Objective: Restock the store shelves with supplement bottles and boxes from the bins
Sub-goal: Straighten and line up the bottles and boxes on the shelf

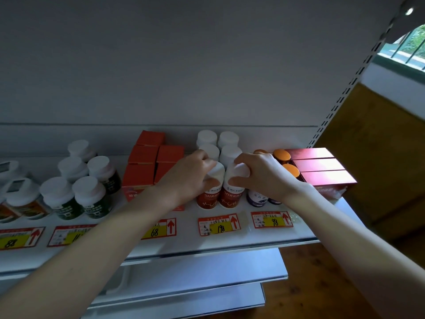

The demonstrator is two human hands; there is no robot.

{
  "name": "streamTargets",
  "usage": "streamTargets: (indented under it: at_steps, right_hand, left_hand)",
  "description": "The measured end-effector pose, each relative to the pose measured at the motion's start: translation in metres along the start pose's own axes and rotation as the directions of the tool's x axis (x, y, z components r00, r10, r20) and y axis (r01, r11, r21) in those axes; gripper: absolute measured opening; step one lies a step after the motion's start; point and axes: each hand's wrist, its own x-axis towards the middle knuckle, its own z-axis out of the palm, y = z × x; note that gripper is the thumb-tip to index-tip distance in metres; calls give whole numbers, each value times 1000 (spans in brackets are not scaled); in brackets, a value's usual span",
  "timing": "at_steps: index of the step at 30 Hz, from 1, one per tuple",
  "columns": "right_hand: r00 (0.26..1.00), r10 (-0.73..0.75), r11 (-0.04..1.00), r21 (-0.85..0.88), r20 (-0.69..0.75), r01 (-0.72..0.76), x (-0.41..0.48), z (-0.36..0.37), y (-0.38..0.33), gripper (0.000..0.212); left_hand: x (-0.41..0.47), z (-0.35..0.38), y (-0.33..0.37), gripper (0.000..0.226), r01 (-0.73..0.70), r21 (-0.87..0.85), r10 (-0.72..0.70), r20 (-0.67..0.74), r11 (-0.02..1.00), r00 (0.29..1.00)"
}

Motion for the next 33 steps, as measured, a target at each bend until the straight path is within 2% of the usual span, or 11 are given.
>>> streamTargets:
  at_steps: [5, 10, 13, 18, 23, 26, 30, 33]
  right_hand:
    - [999, 22, 999, 43, 23, -23, 2, -4, 4, 50]
    - [994, 107, 993, 41, -14, -107, 29, -21, 1, 45]
    - [989, 132, 990, 35, 63, -134, 50, -20, -1, 41]
    - [976, 162, 985, 33, 149, -169, 63, -11, -2, 35]
    - [975, 145, 988, 35, 166, -153, 64, -9, 4, 38]
    - [978, 151, 987, 39, 144, -158, 68, -16, 8, 38]
    - [980, 188, 980, 51, 58, -191, 83, -24, 14, 38]
    - [975, 201, 978, 34, 92, -205, 96, -19, 15, 44]
  left_hand:
    - [-2, -7, 0, 46, -10, 34, 10, -2, 999, 1000]
    - [21, -29, -7, 37, 56, 59, -46, -155, 997, 987]
    - [39, -31, -12, 39, 143, 63, -137, -85, 988, 987]
    - [50, -17, -8, 38, 202, 114, -205, 12, 973, 979]
    - [56, -15, -10, 38, 192, 165, -197, 19, 968, 980]
    - [59, -19, -14, 37, 209, 104, -210, 4, 972, 978]
    - [78, -27, -29, 35, 254, 56, -247, -107, 966, 963]
    - [91, -26, -32, 41, 267, 14, -265, -68, 964, 962]
